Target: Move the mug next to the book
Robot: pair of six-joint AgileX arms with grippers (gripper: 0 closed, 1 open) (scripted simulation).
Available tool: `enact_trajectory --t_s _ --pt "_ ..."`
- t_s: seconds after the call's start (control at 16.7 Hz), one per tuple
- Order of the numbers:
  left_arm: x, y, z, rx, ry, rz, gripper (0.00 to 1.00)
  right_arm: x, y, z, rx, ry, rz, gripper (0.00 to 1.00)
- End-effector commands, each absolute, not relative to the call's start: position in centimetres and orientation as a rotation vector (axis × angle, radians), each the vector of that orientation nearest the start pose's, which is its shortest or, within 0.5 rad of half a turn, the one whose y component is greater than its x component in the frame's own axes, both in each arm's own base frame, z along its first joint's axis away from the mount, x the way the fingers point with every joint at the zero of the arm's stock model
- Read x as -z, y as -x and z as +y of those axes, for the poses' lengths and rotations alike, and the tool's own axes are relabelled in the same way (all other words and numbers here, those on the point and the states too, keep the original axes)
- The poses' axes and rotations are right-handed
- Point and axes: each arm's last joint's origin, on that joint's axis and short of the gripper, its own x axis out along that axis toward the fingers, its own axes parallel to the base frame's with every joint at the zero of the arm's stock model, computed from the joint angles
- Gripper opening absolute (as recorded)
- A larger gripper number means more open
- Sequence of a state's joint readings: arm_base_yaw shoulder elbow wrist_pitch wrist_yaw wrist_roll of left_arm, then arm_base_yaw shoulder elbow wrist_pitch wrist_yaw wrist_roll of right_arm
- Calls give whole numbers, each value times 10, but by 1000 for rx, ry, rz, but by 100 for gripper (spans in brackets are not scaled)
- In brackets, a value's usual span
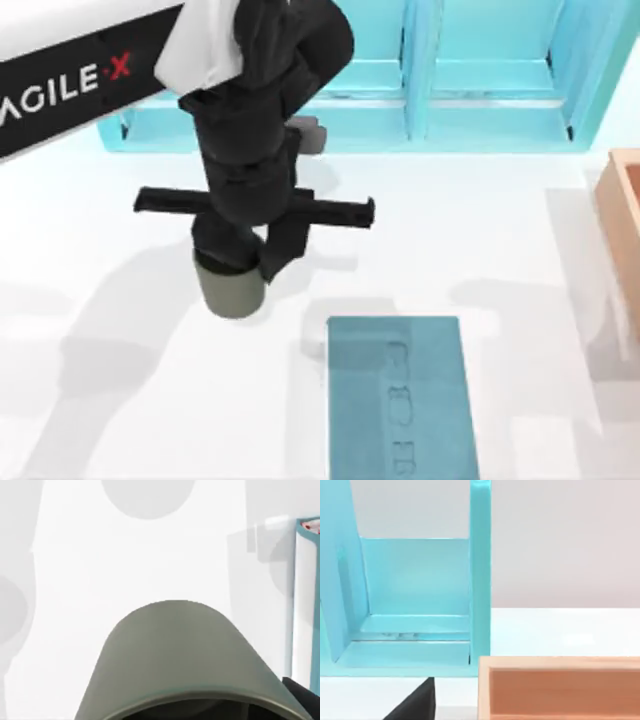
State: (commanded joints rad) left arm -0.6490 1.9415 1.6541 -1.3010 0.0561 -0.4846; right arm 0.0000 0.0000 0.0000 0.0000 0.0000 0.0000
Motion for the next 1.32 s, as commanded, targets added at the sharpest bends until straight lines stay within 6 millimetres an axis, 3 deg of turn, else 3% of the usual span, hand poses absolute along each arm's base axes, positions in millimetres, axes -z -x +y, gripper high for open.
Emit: enact_trajectory --t_s 0.3,0.72,0.84,1.14,1.32 --pt "-251 -293 -250 57 16 1523 0 -160 -106 -1 0 0 0 100" --pt "-251 -293 -249 52 25 1519 0 -160 -106 -1 0 0 0 100" --pt "-241 -294 -249 53 20 1520 0 -160 -106 -1 0 0 0 100" --pt "-194 -295 -245 56 24 1517 0 -160 -106 -1 0 0 0 100" --pt "-187 -295 -244 53 22 1518 0 -160 -106 -1 0 0 0 100"
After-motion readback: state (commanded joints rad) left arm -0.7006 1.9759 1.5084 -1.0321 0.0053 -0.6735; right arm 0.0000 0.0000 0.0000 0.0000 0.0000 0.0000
